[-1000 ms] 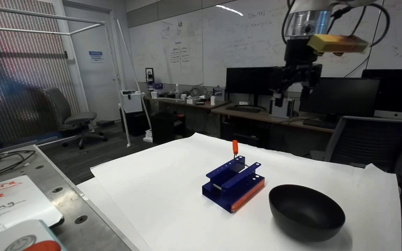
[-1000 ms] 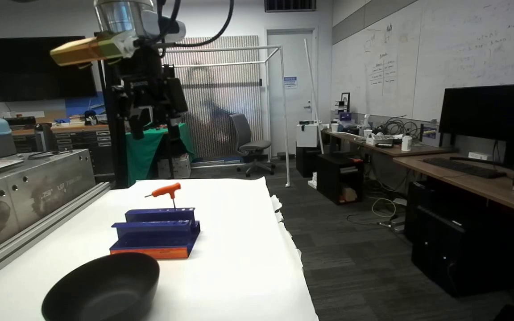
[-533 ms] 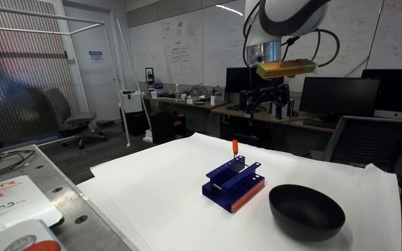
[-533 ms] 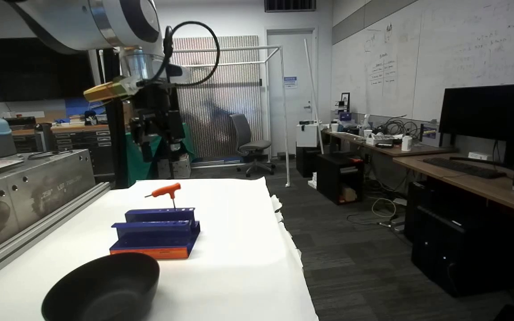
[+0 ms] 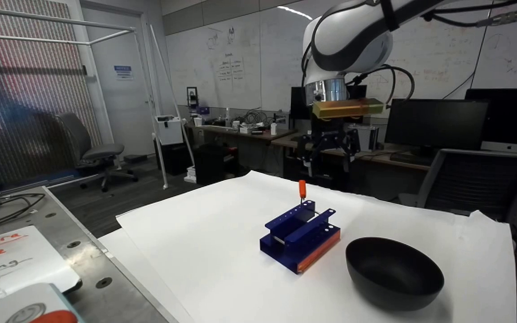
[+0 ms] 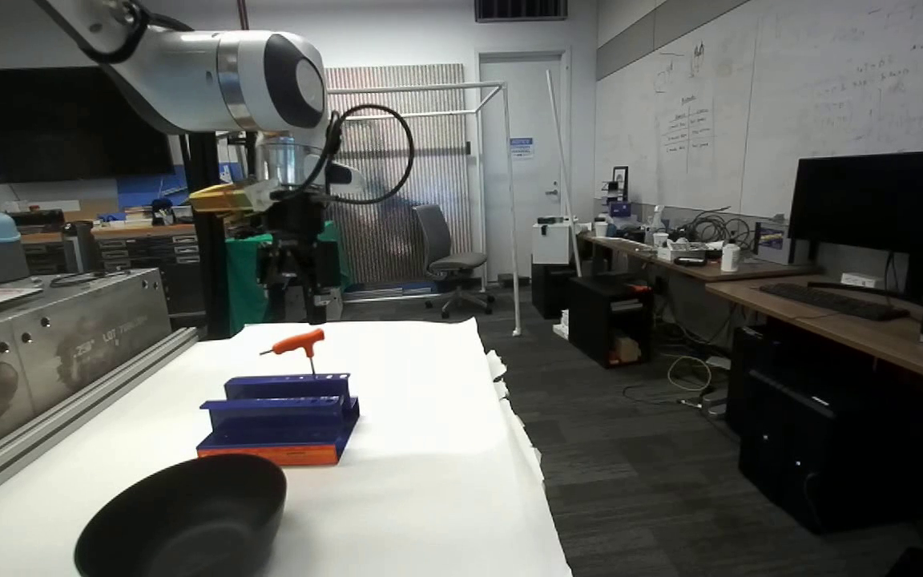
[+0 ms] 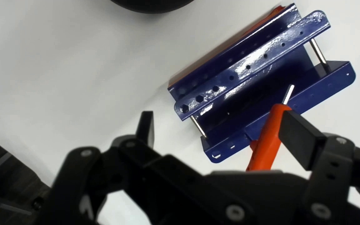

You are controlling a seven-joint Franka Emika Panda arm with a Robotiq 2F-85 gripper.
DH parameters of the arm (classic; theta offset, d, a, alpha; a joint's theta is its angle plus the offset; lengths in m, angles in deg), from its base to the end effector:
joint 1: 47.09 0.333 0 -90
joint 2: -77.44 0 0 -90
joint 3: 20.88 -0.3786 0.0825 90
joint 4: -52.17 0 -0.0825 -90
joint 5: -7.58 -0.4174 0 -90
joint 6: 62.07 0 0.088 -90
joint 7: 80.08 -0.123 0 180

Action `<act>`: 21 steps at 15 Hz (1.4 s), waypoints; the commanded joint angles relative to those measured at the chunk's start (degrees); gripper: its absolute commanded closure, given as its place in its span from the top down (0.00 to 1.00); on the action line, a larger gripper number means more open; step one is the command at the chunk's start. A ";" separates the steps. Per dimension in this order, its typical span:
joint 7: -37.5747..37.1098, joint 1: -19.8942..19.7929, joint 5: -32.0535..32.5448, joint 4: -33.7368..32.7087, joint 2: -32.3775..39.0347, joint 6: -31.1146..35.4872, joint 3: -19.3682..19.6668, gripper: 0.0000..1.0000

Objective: Pick up the orange object tool and put it in the bowl

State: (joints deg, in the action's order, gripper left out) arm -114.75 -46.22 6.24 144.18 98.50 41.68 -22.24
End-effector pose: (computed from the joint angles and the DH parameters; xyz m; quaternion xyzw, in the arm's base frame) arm 0.6958 0.0274 0.4335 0.9557 -0.2823 -0.0819 0.0111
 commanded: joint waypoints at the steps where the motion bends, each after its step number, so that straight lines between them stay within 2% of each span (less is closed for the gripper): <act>1: 0.08 1.21 -3.45 -3.19 2.42 0.74 0.84 1.00; 10: -0.79 4.12 -1.83 -5.32 6.93 5.23 1.46 1.00; 11: -0.73 4.37 -1.60 -5.26 7.25 5.60 1.60 0.75; 12: -0.62 4.52 -1.49 -5.38 7.56 5.86 1.70 0.73; 13: -0.27 4.72 -0.96 -5.05 7.61 6.89 1.89 0.66; 21: -0.61 5.91 3.22 -2.86 7.00 13.89 3.66 0.03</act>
State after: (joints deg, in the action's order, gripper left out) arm -114.92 -41.41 8.01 141.15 105.86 53.54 -19.96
